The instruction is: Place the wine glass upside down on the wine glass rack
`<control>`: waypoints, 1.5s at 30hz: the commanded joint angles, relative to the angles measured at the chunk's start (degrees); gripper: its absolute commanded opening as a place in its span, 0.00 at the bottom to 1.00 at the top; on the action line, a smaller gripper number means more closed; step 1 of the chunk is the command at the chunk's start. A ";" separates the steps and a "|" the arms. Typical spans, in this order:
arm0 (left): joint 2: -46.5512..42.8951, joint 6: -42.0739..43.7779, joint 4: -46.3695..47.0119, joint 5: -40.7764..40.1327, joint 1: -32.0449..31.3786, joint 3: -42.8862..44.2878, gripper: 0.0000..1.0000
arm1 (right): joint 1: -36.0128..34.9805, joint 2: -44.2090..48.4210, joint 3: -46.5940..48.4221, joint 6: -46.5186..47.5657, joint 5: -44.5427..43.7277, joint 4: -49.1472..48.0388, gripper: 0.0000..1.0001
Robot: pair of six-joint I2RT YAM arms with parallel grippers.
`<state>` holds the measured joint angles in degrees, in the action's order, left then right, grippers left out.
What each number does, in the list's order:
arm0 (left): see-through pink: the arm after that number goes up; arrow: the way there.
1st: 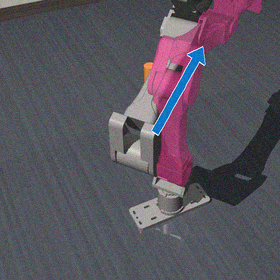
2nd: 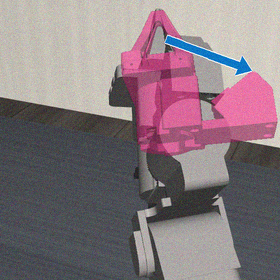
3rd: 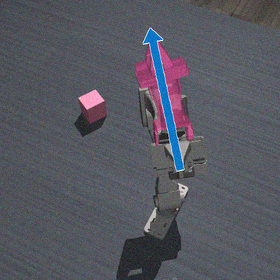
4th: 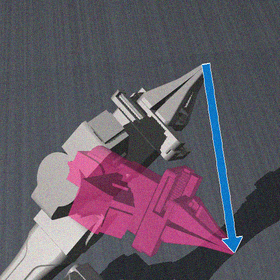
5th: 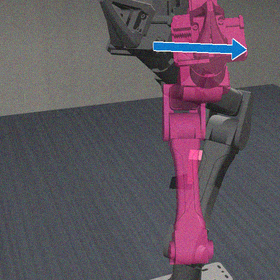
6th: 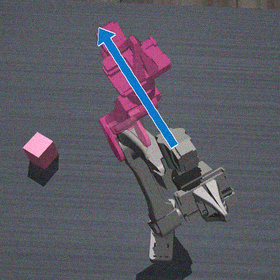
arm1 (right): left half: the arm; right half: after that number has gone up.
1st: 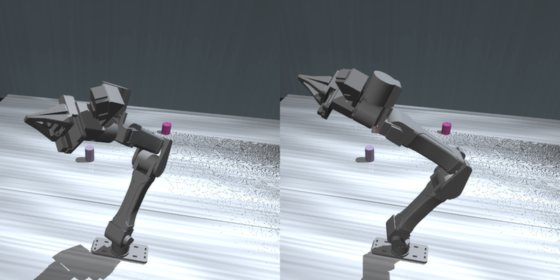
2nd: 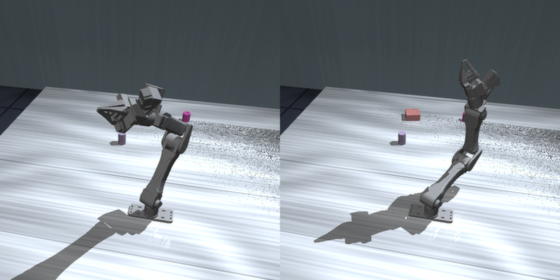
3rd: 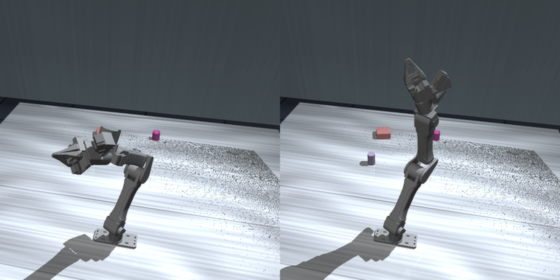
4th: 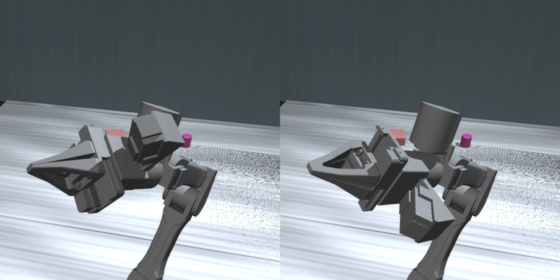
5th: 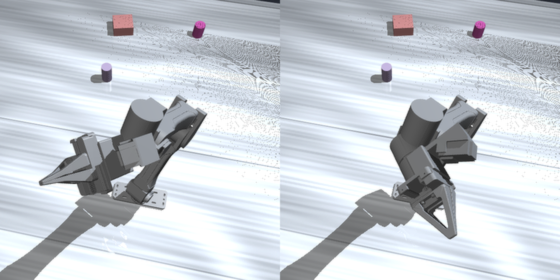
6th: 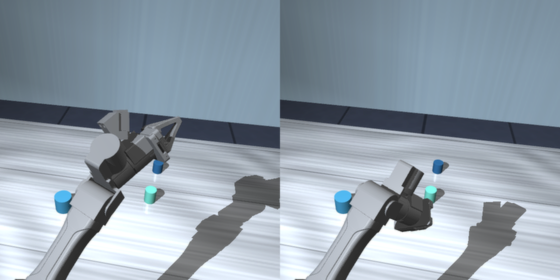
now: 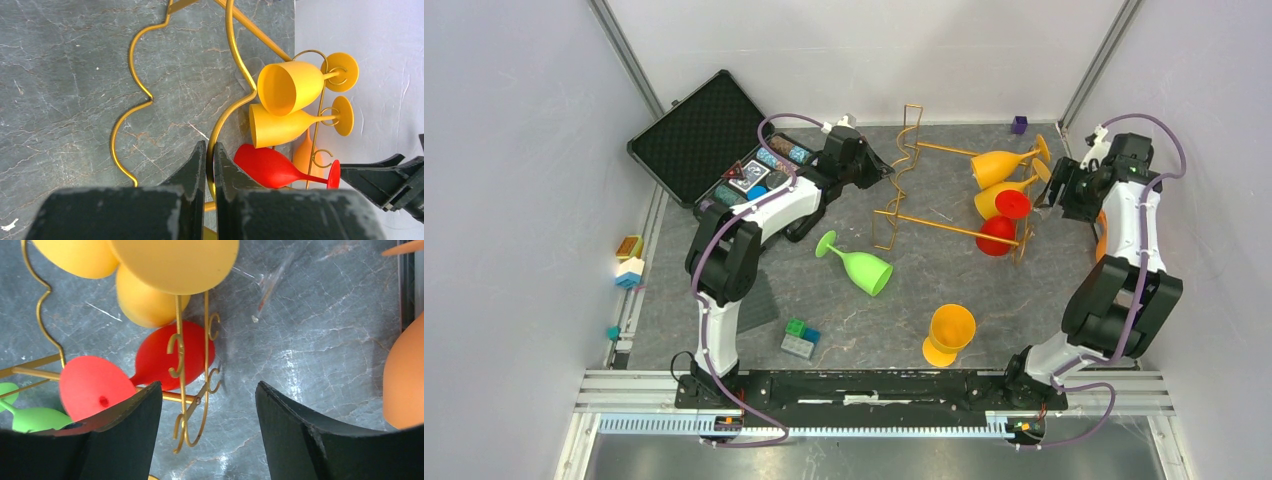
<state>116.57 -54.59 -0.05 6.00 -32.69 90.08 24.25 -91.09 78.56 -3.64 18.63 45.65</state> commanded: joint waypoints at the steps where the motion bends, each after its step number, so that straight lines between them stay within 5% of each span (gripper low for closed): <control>1: -1.66 1.85 1.55 -0.99 0.33 0.20 0.02 | -0.08 4.30 1.43 -1.09 2.77 -2.13 0.73; 20: -1.11 1.60 1.40 0.33 0.34 0.46 0.02 | -3.30 -5.04 4.35 -1.33 5.37 -3.81 0.52; 25: -0.85 1.00 1.37 1.10 0.40 0.38 0.02 | -4.03 -5.89 3.68 -0.93 3.51 -4.70 0.26; 29: -0.97 0.74 1.39 1.46 0.35 0.14 0.02 | -5.11 -7.20 4.96 -0.24 2.18 -3.83 0.23; 33: -1.09 0.89 1.37 1.74 0.33 0.00 0.02 | -5.70 -8.37 7.83 0.12 1.88 -2.50 0.00; 45: -0.75 3.29 -2.98 2.35 0.36 0.56 0.06 | -7.82 -9.35 28.87 -1.15 2.03 6.15 0.00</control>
<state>116.57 -54.48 -0.84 8.08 -32.58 90.04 17.32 -102.28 97.67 -3.62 17.23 52.36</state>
